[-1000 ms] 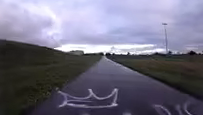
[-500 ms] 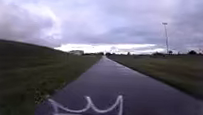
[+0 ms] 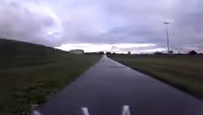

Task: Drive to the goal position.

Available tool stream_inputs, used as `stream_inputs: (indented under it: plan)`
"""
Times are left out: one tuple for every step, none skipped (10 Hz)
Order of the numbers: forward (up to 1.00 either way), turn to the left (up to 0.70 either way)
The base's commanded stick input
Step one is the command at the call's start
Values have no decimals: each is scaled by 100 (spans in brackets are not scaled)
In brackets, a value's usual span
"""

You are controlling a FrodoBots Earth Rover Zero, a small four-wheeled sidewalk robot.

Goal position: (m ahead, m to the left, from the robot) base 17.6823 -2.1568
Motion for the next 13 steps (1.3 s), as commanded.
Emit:
stream_inputs:
  plan:
    - [70,0]
    - [70,0]
    - [70,0]
    - [70,0]
    - [70,0]
    - [70,0]
    - [70,0]
    - [70,0]
    - [70,0]
    - [70,0]
    - [70,0]
    - [70,0]
    - [70,0]
